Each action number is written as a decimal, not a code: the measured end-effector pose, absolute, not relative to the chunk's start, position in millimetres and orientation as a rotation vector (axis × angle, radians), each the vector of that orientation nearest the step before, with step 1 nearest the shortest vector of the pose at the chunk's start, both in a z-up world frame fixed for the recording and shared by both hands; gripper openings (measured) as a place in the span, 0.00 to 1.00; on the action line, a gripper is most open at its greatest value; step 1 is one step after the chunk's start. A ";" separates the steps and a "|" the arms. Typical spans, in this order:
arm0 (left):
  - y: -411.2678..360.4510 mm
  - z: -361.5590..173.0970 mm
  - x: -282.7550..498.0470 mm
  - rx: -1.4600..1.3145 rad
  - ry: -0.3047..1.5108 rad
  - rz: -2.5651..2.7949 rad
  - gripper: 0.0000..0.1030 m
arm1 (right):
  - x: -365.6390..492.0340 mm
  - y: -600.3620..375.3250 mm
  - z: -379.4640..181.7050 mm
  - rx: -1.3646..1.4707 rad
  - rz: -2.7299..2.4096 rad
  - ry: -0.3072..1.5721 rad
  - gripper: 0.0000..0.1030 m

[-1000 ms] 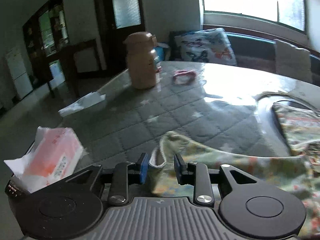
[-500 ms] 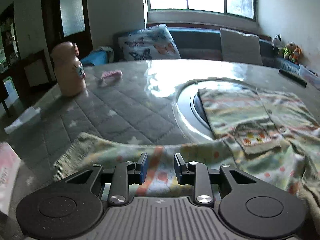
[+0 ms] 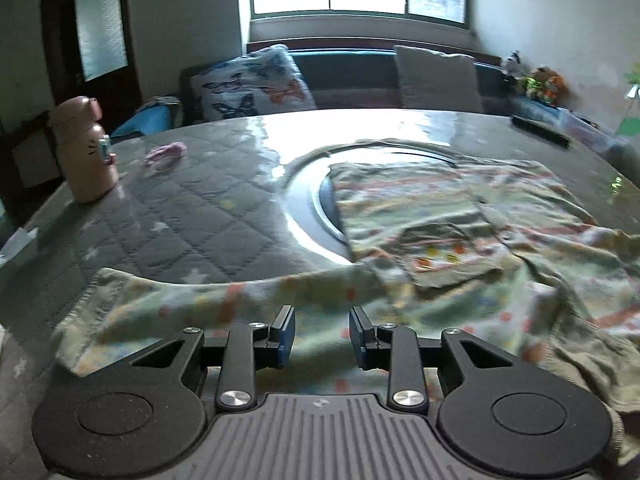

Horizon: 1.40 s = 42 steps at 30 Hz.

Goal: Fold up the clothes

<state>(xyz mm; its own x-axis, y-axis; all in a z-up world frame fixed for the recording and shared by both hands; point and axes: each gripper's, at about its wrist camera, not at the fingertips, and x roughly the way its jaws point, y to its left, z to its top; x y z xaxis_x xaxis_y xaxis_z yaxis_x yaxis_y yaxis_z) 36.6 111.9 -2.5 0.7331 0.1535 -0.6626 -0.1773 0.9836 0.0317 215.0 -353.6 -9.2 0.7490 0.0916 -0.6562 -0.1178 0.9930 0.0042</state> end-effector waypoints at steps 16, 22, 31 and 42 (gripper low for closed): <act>45.9 -9.4 41.5 0.025 0.702 -0.054 0.31 | 128.1 -242.5 36.5 -0.123 0.611 0.706 0.32; 34.7 -14.8 43.0 0.024 0.699 -0.114 0.26 | 93.2 -184.2 41.5 -0.177 0.849 0.722 0.32; 40.6 -14.0 44.1 -0.033 0.692 -0.132 0.26 | 73.6 -137.0 23.7 -0.265 0.973 0.752 0.26; 37.9 -12.1 57.3 -0.029 0.688 -0.141 0.26 | 79.8 -171.7 38.1 -0.141 0.898 0.747 0.04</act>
